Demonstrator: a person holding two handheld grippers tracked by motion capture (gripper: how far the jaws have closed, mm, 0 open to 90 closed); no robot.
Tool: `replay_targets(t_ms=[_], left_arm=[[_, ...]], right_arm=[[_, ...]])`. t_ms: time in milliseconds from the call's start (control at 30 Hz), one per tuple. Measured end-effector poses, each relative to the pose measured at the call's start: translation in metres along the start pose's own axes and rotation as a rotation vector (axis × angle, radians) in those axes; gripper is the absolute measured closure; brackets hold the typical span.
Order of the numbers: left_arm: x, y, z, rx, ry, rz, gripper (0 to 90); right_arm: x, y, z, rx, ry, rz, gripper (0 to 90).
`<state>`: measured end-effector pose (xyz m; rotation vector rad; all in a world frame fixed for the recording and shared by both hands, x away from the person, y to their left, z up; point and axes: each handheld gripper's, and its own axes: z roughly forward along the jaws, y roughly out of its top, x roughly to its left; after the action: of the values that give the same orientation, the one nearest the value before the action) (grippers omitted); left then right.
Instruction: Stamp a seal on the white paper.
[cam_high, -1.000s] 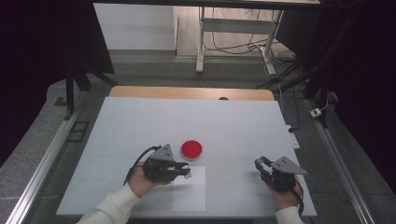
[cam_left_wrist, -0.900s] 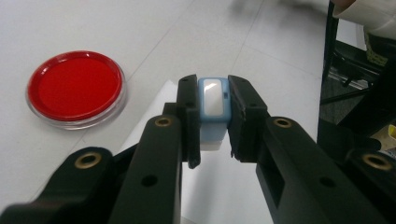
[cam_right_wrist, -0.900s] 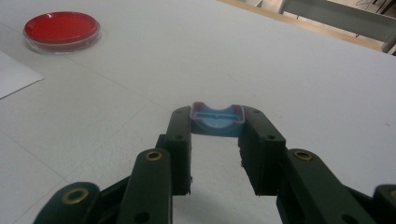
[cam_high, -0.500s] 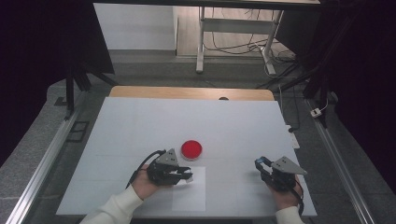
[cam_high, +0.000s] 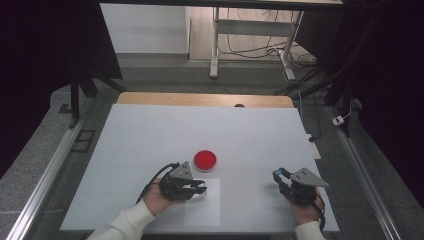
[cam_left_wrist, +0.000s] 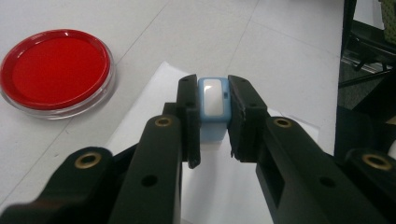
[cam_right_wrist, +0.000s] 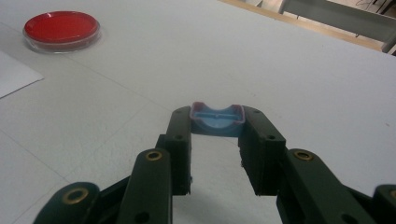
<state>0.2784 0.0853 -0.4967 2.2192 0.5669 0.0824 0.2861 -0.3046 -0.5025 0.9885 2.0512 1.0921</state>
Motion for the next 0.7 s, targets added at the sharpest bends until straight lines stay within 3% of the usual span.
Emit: replay_targets(t_ms=[700], left_arm=[[-0.0011, -0.0033, 0.0076, 0.023, 0.016, 0.015, 75.4]], right_arm=[[0.0002, 0.0, -0.0002, 0.0, -0.001, -0.003, 65.3]])
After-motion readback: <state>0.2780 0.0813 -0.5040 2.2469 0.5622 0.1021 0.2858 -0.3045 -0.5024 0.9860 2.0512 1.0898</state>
